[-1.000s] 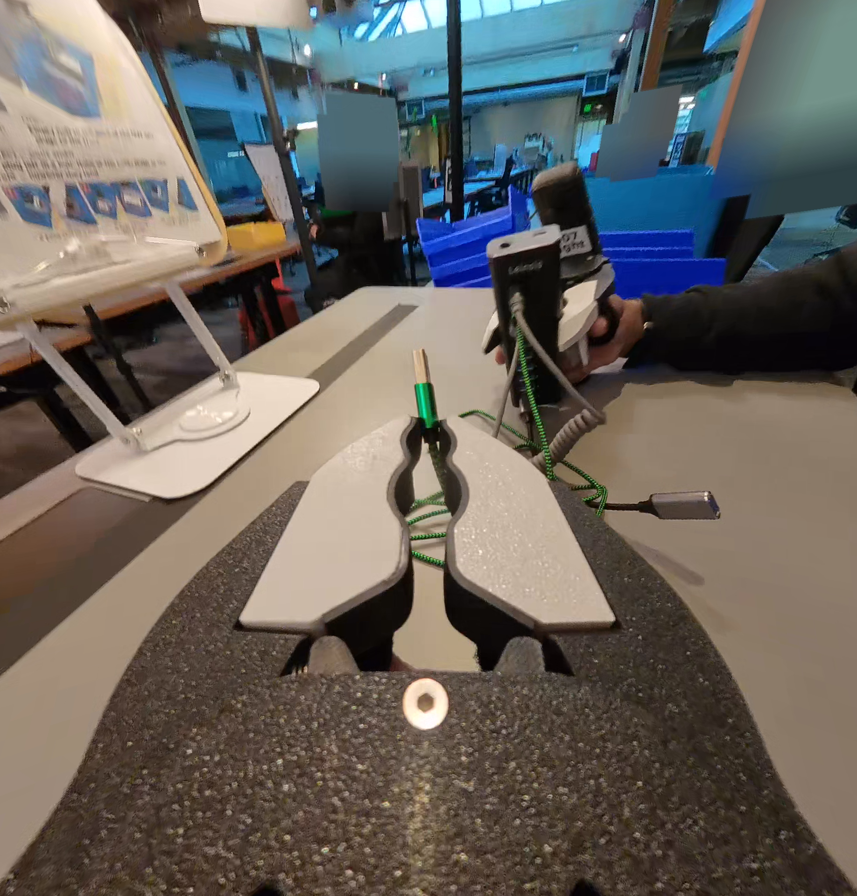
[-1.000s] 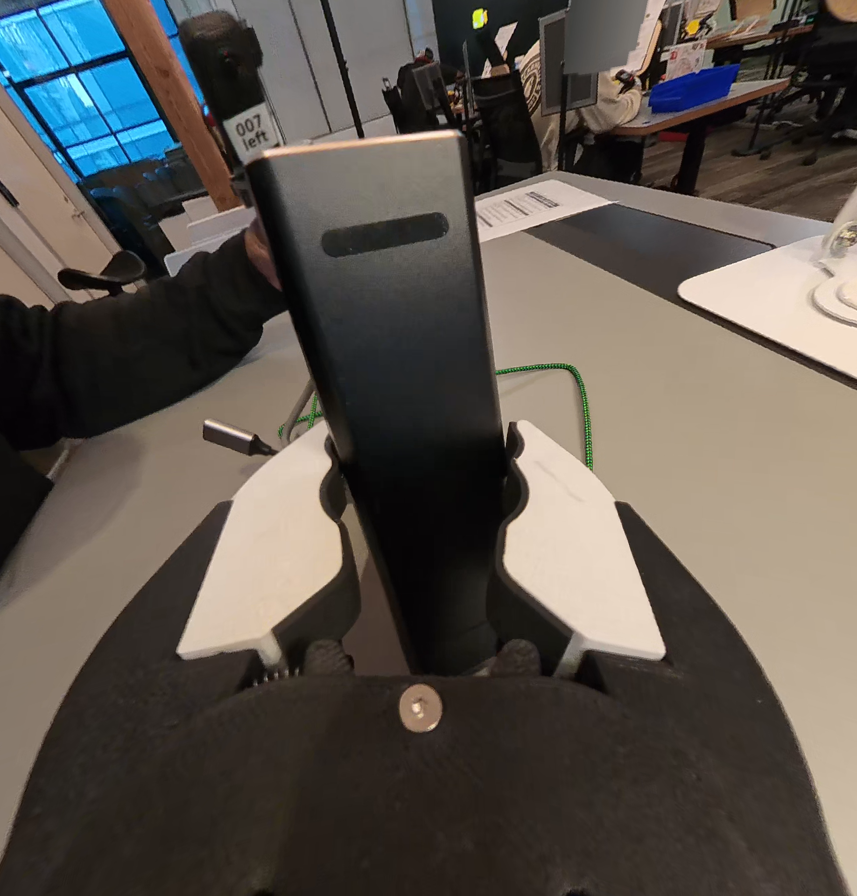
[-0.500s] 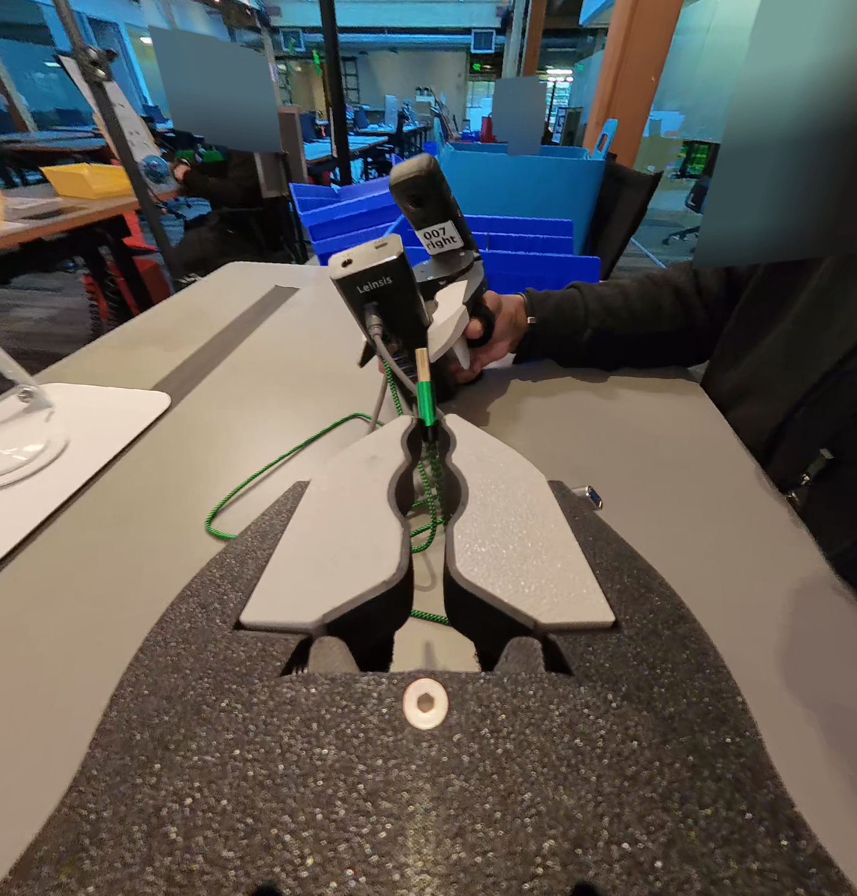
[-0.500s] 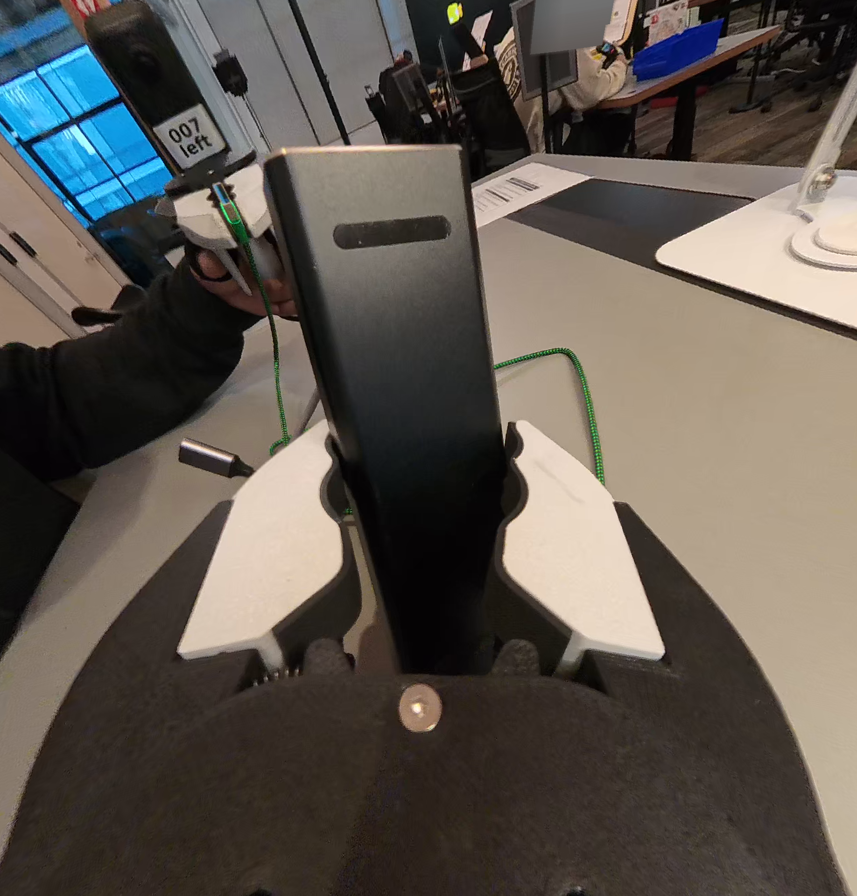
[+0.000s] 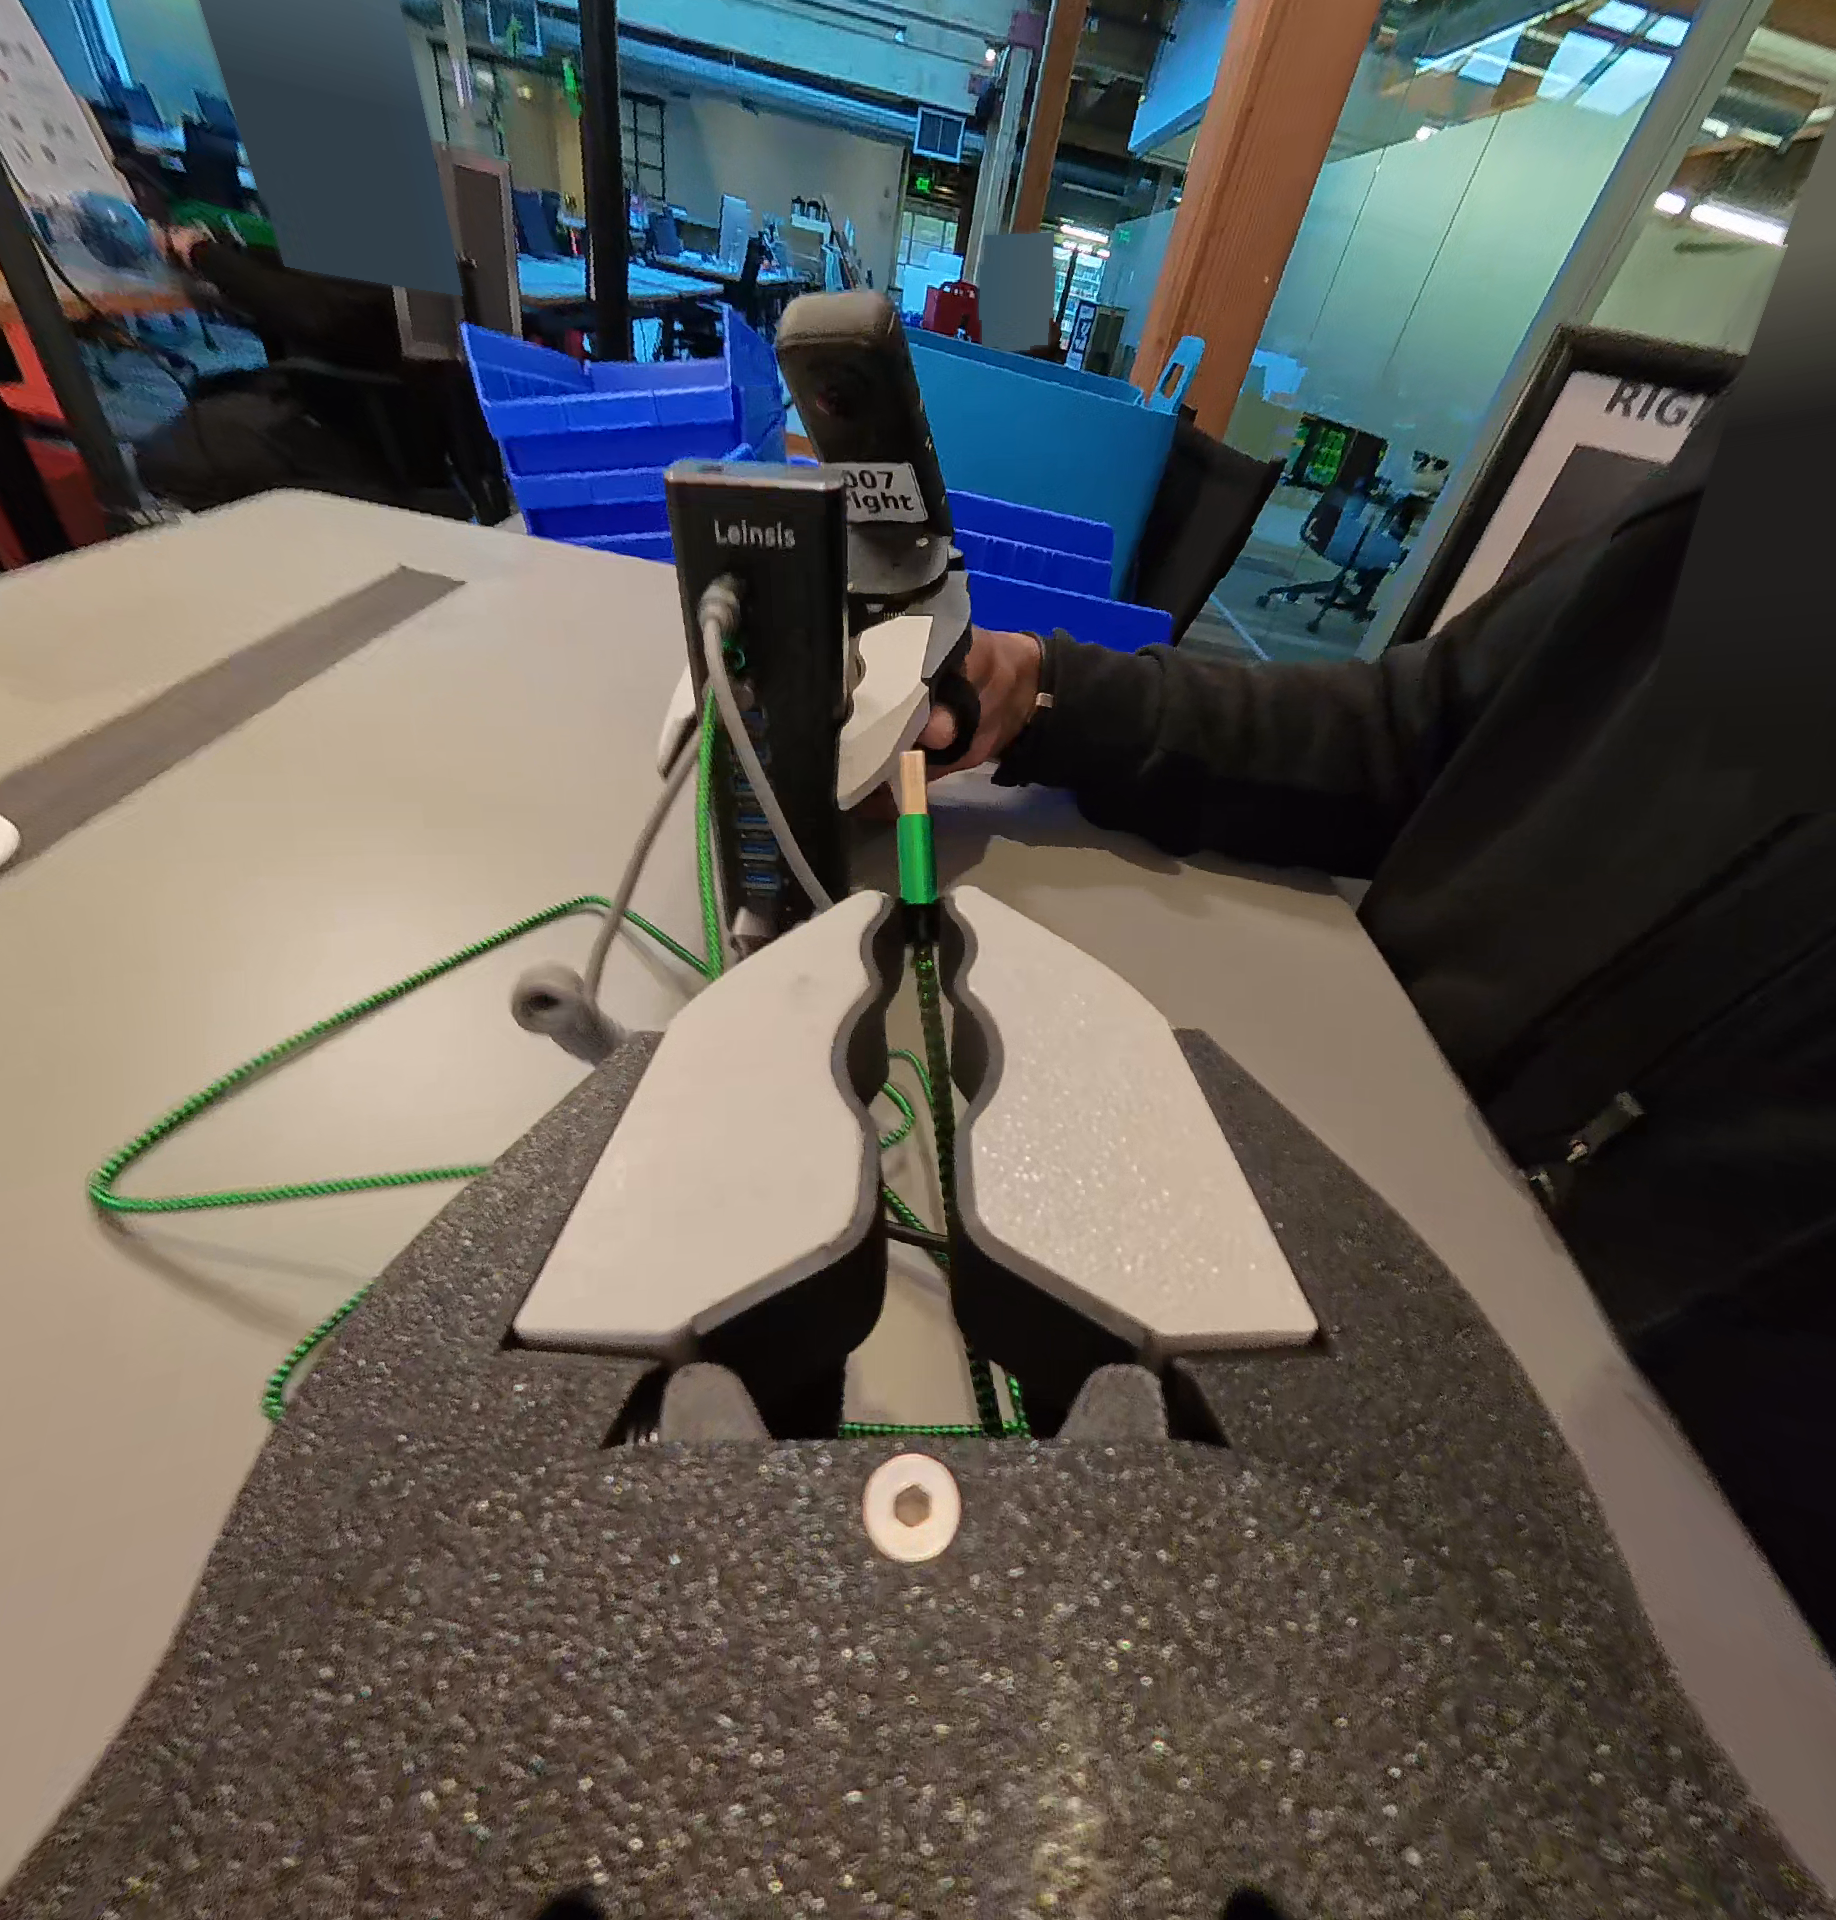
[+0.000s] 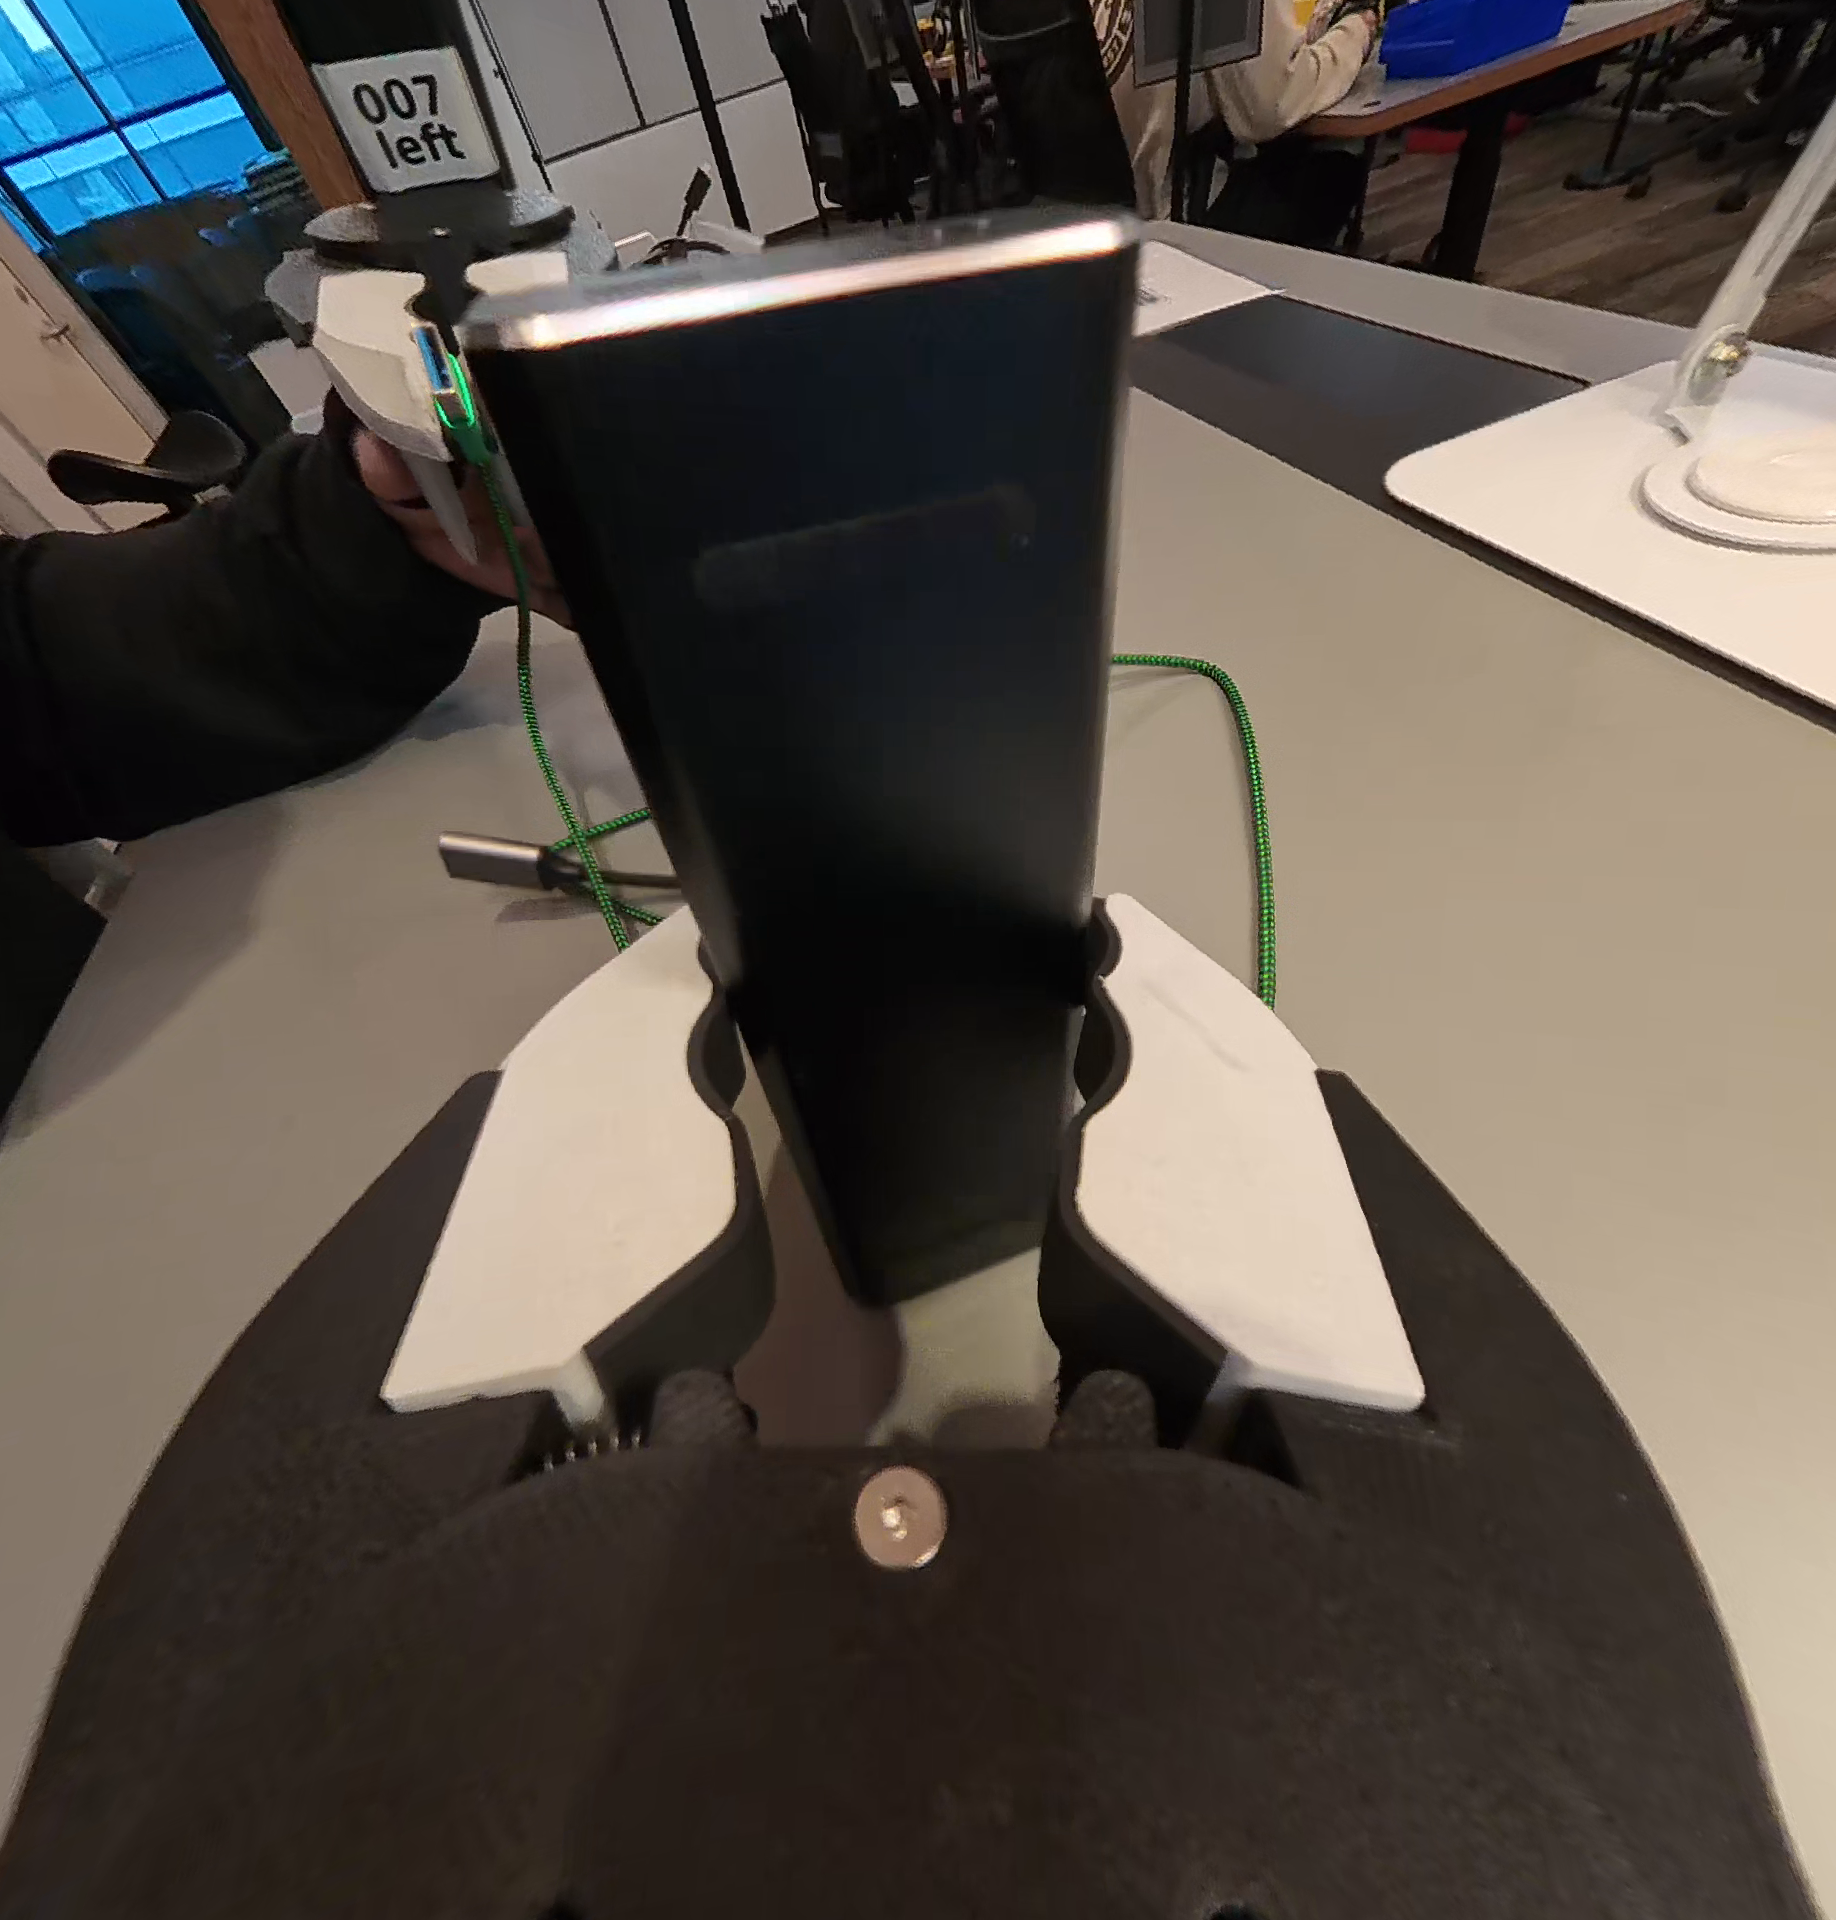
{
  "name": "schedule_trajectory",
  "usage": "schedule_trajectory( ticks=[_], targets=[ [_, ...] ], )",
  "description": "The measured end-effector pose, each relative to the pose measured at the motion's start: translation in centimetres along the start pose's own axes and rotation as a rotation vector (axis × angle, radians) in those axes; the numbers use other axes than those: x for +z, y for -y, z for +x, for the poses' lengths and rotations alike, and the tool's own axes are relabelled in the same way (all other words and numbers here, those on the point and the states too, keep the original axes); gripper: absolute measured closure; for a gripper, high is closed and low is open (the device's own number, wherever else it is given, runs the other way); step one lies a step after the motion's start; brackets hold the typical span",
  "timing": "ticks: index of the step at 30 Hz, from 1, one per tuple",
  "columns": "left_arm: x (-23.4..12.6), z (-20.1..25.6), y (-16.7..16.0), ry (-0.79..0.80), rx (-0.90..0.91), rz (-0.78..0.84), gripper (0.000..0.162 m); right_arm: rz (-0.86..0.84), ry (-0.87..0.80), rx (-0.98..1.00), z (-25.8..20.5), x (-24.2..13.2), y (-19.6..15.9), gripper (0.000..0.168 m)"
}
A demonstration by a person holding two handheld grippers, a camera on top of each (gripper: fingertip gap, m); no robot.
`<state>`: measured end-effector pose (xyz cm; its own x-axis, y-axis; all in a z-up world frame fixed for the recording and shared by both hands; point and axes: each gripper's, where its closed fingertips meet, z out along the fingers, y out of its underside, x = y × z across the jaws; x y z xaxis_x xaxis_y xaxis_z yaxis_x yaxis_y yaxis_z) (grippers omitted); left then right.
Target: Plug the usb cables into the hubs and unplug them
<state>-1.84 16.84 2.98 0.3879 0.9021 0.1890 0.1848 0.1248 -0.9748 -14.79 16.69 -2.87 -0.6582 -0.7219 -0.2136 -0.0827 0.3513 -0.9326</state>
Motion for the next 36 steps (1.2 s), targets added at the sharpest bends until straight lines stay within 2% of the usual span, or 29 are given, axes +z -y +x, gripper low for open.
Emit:
schedule_trajectory(
  ticks=[5,10,19,25,29,32,36],
  targets=[
    [1.4,0.4,-1.3,-0.075,-0.195,-0.022,0.156,0.007,0.004,-0.028,-0.1,-0.9,-0.4,0.106],
    [2.3,0.8,-2.1,-0.141,-0.282,-0.008,0.156,-0.002,0.017,-0.062,-0.5,-0.6,-0.4,0.106],
    [2.3,2.9,0.1,-0.313,-0.365,0.138,0.156,0.002,0.039,-0.074,-1.2,0.0,-0.2,0.106],
    [2.1,4.1,1.5,-0.360,-0.365,0.183,0.156,-0.018,0.039,-0.127,-2.1,1.2,-0.3,0.105],
    [2.9,4.3,1.2,-0.319,-0.337,0.142,0.156,-0.009,0.044,-0.102,-1.8,0.6,-0.3,0.106],
    [4.7,4.2,0.7,-0.226,-0.313,0.079,0.156,-0.012,0.044,-0.098,-1.5,0.2,-0.4,0.106],
    [8.4,3.4,-0.1,-0.033,-0.417,0.006,0.156,-0.016,0.044,-0.100,-1.4,-0.2,-0.6,0.106]
  ],
)
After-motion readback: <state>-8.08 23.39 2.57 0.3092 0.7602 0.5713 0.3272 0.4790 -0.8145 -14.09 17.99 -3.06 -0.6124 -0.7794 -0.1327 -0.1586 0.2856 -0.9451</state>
